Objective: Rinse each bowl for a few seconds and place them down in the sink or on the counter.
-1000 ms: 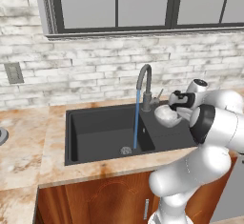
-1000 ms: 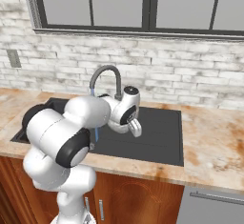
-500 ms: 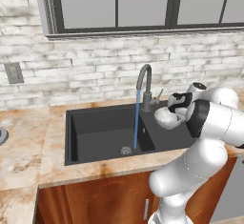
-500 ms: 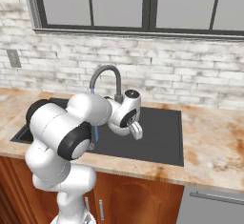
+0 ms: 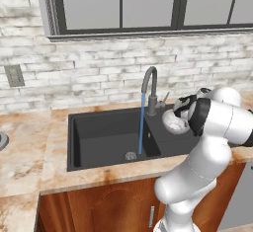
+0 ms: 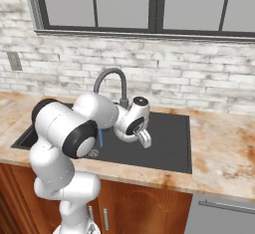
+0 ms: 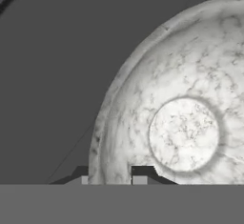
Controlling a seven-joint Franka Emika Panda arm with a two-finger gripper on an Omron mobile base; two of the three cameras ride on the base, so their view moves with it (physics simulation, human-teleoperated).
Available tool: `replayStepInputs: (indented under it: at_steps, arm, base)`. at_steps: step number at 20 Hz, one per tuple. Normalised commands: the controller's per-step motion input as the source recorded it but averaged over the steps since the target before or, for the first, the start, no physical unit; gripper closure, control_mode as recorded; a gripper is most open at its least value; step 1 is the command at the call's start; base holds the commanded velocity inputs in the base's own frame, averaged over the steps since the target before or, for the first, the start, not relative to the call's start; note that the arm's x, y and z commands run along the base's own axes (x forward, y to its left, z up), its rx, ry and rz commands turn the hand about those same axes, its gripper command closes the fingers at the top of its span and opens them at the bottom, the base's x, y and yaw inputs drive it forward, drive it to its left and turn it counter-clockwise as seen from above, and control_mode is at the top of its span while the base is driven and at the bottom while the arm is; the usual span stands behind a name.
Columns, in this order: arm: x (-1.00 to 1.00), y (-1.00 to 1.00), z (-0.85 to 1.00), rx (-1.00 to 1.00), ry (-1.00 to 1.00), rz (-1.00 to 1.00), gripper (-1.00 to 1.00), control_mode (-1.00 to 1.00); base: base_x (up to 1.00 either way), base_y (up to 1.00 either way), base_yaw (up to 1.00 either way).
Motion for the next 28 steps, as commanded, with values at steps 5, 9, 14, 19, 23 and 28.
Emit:
replayStepInputs:
  at_steps: [5,9,14,19,23,28]
  arm:
    - [0.08,-0.01,-0.12,0.00,0.00,0.00,-1.00,-1.00]
    - [0.00,-0.01,0.14,0.01,-0.03,0.00,-1.00,-1.00]
    - [-0.02,-0.03,0.30,0.01,-0.06,0.00,-1.00,-1.00]
    - [-0.06,-0.08,0.39,0.00,-0.08,0.00,-1.00,-1.00]
    - [-0.19,-0.21,0.44,-0.01,-0.07,0.00,-1.00,-1.00]
    - [-0.31,-0.29,0.33,-0.03,-0.01,-0.02,-1.00,-1.00]
  base:
    - [0.00,0.00,0.00]
    - [0.00,0.00,0.00]
    - [0.00,0.00,0.00]
    - [0.00,0.00,0.00]
    - [0.00,0.00,0.00]
    - [0.00,0.00,0.00]
